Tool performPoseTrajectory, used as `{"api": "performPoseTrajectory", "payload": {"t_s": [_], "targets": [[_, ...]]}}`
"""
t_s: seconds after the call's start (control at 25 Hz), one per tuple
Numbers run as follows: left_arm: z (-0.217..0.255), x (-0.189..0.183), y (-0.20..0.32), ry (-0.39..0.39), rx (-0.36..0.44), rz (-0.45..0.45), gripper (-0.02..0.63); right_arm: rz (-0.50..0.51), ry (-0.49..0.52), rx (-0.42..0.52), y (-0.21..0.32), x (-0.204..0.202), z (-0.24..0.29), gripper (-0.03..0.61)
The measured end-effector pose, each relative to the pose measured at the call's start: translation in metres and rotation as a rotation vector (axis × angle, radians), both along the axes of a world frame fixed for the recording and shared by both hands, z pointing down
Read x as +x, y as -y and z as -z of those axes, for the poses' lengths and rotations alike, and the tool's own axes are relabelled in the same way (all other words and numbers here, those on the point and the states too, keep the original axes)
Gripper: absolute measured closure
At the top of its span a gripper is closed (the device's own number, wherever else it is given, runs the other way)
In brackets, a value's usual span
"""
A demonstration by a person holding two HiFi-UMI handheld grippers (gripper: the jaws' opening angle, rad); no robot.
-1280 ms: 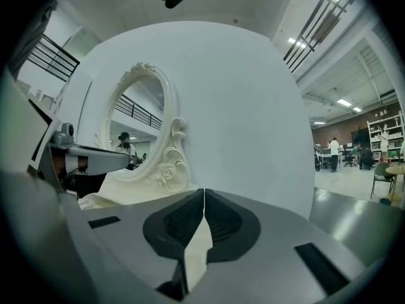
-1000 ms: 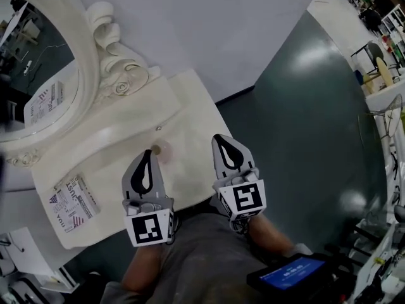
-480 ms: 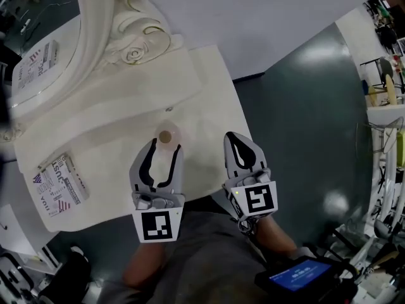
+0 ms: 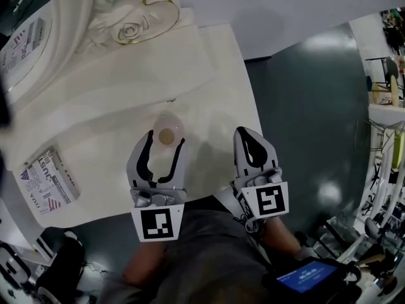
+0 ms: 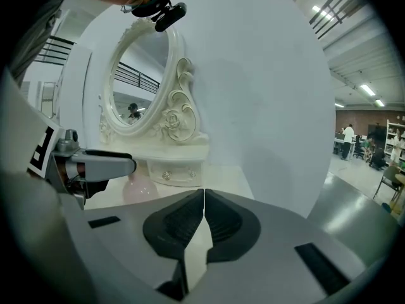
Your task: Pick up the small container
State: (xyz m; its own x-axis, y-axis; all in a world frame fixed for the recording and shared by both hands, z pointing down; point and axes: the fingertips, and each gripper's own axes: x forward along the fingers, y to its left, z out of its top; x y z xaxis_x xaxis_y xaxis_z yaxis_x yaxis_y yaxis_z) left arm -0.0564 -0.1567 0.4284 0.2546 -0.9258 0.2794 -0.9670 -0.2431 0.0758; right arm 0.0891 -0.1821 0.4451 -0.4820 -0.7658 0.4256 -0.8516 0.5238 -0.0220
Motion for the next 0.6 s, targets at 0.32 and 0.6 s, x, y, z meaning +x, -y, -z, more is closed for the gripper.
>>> {"api": "performPoseTrajectory", "payload": {"t_s": [0.32,0.6], "targets": [[-0.024,0.0,0.005,-0.003,-0.043,0.008,0.379,-0.002,-0.002,-0.041,0.004,0.002,-0.021,0.563],[-0.039,-0.001,0.009,-0.008,-0.073,0.02,0.383,-0.008,0.0,-0.054,0.008,0.006,-0.029,0.563]]}}
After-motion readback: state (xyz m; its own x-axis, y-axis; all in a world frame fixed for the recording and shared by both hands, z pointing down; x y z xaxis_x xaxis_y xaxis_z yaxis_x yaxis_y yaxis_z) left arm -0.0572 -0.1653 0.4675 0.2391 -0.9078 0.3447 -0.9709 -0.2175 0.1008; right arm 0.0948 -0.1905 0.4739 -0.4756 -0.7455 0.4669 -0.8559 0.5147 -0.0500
